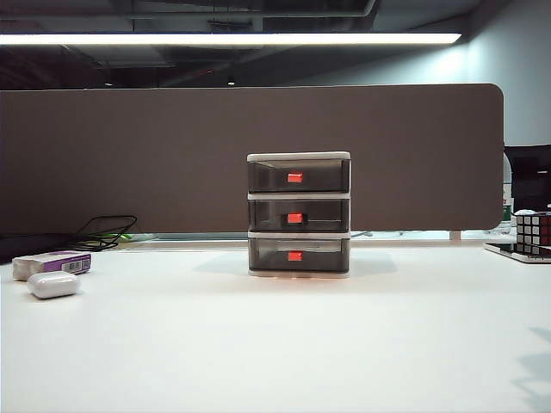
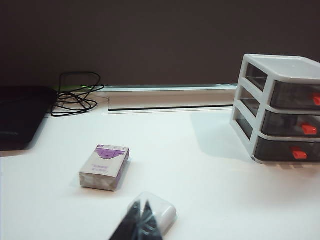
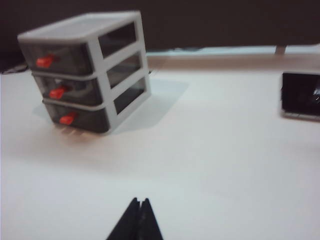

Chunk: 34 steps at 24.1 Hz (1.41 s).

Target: Open the second layer of the drawer on the table, pick up the transparent tape on the table and put it in, and finally close the drawer.

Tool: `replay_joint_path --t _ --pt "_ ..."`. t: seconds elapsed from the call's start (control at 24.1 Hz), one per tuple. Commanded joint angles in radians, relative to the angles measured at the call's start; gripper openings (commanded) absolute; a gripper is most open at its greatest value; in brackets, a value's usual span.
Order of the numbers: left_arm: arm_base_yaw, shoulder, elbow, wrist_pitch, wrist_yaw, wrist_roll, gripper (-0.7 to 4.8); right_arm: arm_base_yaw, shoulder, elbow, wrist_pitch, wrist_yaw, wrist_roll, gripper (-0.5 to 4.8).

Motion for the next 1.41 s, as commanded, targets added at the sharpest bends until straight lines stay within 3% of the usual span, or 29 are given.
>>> replay_joint_path --t 0.04,0.5,0.83,1.04,1.41 --pt "0.002 0.000 0.002 0.019 0.006 0.000 -0.06 -0.001 -0.029 0.001 -0.032 0.068 -0.002 -0.05" --pt "0.002 0.000 0.002 0.034 -0.008 -0.003 -0.06 0.000 -0.029 0.003 -0.011 0.169 -0.004 -0.05" --pt "0.002 0.000 0.002 0.024 -0.145 -0.003 -0.06 -0.001 -0.029 0.003 0.004 0.176 -0.004 -0.05" --pt "0.002 0.000 0.002 -0.039 -0.019 -0.002 -0.05 0.000 -0.029 0.003 0.002 0.162 -0.003 -0.05" --pt "0.002 0.000 0.002 -0.047 -0.010 -0.002 -0.05 -0.001 -0.029 0.003 -0.001 0.162 -0.004 -0.05"
